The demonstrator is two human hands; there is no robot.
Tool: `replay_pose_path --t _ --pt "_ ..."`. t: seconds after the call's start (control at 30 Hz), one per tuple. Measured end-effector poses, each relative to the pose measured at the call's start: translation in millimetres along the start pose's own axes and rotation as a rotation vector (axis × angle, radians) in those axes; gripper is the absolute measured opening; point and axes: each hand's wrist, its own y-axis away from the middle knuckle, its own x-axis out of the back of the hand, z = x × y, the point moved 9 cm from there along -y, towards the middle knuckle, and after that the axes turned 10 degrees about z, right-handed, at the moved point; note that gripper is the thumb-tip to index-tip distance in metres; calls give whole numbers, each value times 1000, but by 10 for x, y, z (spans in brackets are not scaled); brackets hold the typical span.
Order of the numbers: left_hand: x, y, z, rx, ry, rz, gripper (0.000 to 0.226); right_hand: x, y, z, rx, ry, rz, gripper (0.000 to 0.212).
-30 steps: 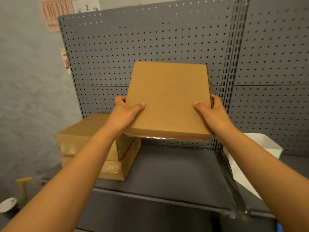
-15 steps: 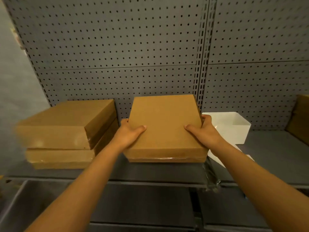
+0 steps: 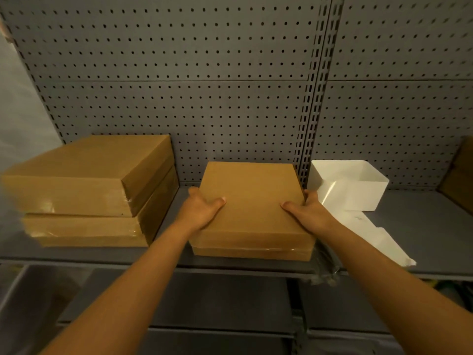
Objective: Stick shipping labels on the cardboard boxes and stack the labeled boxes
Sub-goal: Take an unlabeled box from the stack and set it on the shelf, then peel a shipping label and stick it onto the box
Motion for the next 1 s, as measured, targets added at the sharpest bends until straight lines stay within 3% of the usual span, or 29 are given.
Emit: replay_pose_path --t 0.23,0.37,0.5,0.63,0.83,1.0 --pt "-72 -105 3 -13 -103 -61 73 -67 -74 56 -16 13 -38 75" --pt "-100 -78 425 -293 -330 106 67 0 -88 -8 45 76 -25 68" --pt "-566 161 965 -547 -273 6 49 592 -146 -59 157 141 283 25" --pt "-1155 431 1307 -687 -275 -164 38 1133 -256 320 93 290 380 15" --pt "-1643 655 1629 -848 -389 -130 31 1360 -405 921 -36 518 165 42" --pt "-1876 584 1743 -866 -596 -107 30 1303 -486 991 3 601 104 59"
